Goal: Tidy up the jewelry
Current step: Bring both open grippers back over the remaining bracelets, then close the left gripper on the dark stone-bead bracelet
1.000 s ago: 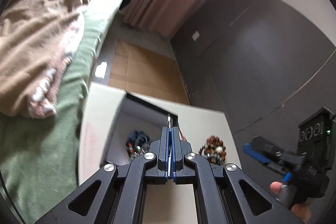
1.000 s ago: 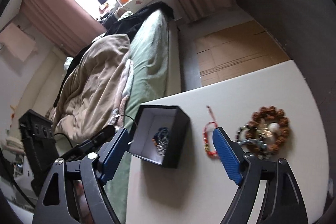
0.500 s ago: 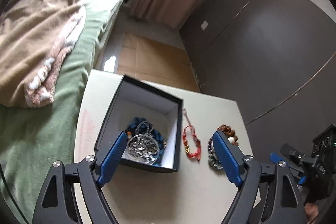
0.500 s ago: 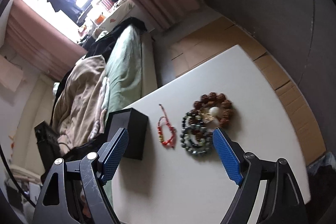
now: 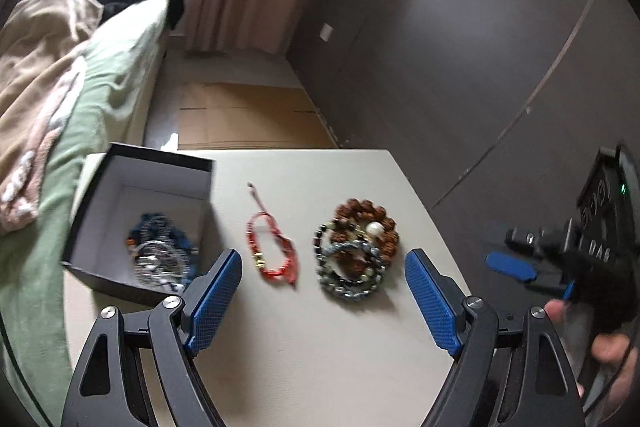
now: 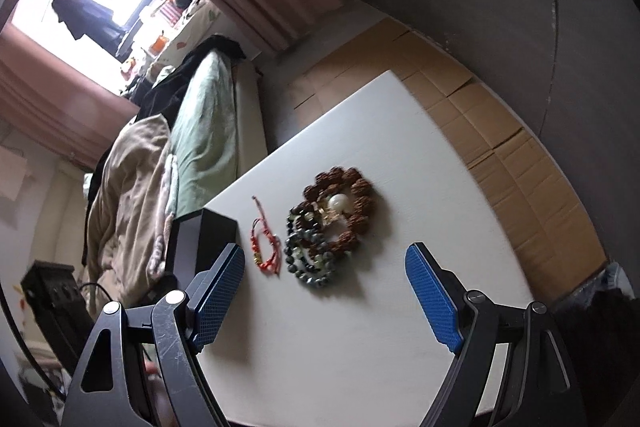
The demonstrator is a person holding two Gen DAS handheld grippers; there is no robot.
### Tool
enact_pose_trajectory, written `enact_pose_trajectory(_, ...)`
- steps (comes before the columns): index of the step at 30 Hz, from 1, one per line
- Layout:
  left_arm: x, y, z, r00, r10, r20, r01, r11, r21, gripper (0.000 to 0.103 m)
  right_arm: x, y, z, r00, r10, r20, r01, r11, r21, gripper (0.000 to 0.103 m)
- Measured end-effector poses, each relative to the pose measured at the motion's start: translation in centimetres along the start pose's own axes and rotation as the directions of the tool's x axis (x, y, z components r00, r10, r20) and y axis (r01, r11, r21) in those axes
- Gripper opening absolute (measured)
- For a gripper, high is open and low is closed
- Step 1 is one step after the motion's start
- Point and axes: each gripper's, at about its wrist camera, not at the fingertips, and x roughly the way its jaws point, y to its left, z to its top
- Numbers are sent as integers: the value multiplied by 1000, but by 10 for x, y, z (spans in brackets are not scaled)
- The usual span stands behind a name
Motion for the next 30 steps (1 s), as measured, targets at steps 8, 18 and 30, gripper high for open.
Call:
enact_pose_trajectory(8,45,-31,-5,997,15,-79,-12,999,38,71,-18,-12,13,995,-100,21,101,994,-33,83)
enact_pose_trajectory(18,89,-53,-24,984,114,-139,-106,992,64,60,-25,-28,22,995,-100,-2,99,994,-40,83)
enact_pose_trajectory(30,105,-57,-45,972,164,-166,-143,981,134,17,-23,-43,26,991,-132,-15,132,991,-2,83)
